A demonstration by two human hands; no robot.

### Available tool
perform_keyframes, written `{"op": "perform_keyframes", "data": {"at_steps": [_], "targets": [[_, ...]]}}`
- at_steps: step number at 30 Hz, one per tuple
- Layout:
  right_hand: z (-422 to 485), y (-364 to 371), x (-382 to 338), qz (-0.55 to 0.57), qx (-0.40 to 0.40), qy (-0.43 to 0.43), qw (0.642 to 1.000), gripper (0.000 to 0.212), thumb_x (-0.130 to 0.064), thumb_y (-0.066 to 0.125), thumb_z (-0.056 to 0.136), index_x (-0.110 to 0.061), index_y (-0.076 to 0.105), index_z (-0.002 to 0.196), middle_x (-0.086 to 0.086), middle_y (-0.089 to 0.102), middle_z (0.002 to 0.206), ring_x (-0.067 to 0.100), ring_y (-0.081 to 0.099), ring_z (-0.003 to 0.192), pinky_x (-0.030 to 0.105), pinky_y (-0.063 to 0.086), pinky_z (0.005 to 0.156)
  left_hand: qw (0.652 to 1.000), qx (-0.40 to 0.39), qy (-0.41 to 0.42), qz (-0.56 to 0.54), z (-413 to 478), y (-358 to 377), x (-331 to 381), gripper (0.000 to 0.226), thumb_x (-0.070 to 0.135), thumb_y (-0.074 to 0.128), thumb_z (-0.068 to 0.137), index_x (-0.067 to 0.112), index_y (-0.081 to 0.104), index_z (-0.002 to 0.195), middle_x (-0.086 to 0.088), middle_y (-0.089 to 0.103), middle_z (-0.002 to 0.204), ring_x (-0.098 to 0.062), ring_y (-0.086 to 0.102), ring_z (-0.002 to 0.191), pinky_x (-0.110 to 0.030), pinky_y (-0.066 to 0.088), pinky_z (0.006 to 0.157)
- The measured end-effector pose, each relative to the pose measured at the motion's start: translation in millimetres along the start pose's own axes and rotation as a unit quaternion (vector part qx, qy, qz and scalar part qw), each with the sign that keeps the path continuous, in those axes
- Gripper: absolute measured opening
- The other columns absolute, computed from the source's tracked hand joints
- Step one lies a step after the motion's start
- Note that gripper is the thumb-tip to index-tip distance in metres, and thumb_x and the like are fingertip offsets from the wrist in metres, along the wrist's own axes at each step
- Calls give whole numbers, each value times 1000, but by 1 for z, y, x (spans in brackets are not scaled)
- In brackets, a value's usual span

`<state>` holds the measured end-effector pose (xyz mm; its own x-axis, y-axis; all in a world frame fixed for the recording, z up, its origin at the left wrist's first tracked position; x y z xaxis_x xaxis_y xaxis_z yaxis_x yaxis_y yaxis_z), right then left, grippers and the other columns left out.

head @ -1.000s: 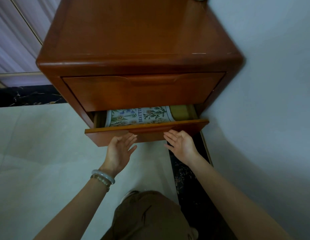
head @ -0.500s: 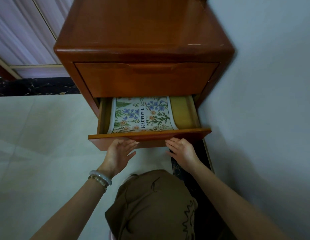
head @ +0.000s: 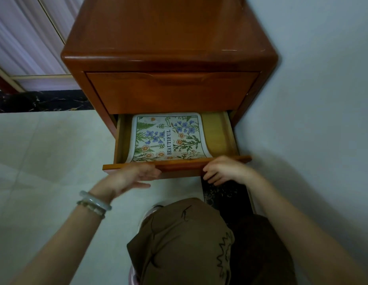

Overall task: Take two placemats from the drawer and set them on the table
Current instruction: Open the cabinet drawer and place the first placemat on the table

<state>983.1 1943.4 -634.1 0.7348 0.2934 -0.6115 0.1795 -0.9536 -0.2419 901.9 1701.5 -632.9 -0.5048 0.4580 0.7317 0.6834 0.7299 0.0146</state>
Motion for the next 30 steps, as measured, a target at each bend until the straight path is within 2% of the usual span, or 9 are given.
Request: {"op": "perform_keyframes", "data": {"at_steps": [3,5,9,12,16,19,24,28,30], "targets": [[14,-46,-61,24,21,-55,998,23,-18,48,97,-9,57,117,13,68,101,24,68,89,31,58,75,998,51,37,-1,22,-50,57,28,22,44,99,7,65,110,-10,72,110,-26,68,104,-35,52,91],[27,-67,-79,53,78,-80,992,24,-16,48,97,-8,57,118,14,67,105,22,67,89,28,58,72,993,107,44,-5,42,-76,69,29,20,42,100,6,63,114,-11,68,118,-26,63,111,-34,48,95],[67,-75,-66,53,165,-42,984,30,-13,45,97,-3,54,124,14,60,118,24,60,102,35,51,90,990,137,-19,35,74,-87,49,63,47,66,82,6,54,130,-15,52,140,-30,48,128,-39,37,109],[96,-72,-45,16,215,31,976,28,-12,41,96,-1,55,118,16,56,107,28,56,103,41,45,97,983,158,-58,79,104,-86,33,52,32,52,97,4,45,140,-15,38,151,-31,35,139,-37,30,109],[122,-57,-22,13,203,100,974,19,-17,38,98,-5,52,100,8,50,96,26,55,94,36,44,83,975,193,-77,79,133,-88,26,44,19,51,98,-4,48,135,-23,47,142,-36,46,130,-22,49,78],[133,-47,-11,-3,167,138,976,23,-22,36,98,-8,49,110,9,52,110,29,53,111,39,46,93,974,194,-106,58,136,-87,18,40,21,50,98,0,51,132,-22,49,140,-36,50,125,-33,45,100],[137,-52,-7,59,184,153,969,19,-18,40,94,-6,51,105,11,57,114,27,54,106,35,45,85,975,174,-132,-27,140,-92,-3,44,36,58,91,3,56,120,-18,67,110,-33,64,99,-40,52,90],[138,-57,-10,130,189,134,964,13,-9,47,92,-5,55,102,16,61,109,25,56,86,30,47,67,965,226,-131,-29,139,-109,-8,53,38,64,85,3,54,124,-17,63,115,-34,62,97,-41,53,87],[139,-57,-14,142,175,126,966,19,-11,49,94,-4,58,110,16,62,107,26,59,85,33,51,68,964,234,-120,-37,139,-105,-7,58,38,68,81,4,52,126,-16,62,117,-33,61,95,-38,53,81]]}}
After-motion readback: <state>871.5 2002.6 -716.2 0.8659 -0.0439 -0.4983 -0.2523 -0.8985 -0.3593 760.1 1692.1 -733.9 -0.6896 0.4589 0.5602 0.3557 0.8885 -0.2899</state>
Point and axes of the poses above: each hand's wrist, its own z-axis towards the middle knuckle, its own y-axis out of the palm, x = y × z, the point moved 7 cm from there along z, towards the middle knuckle
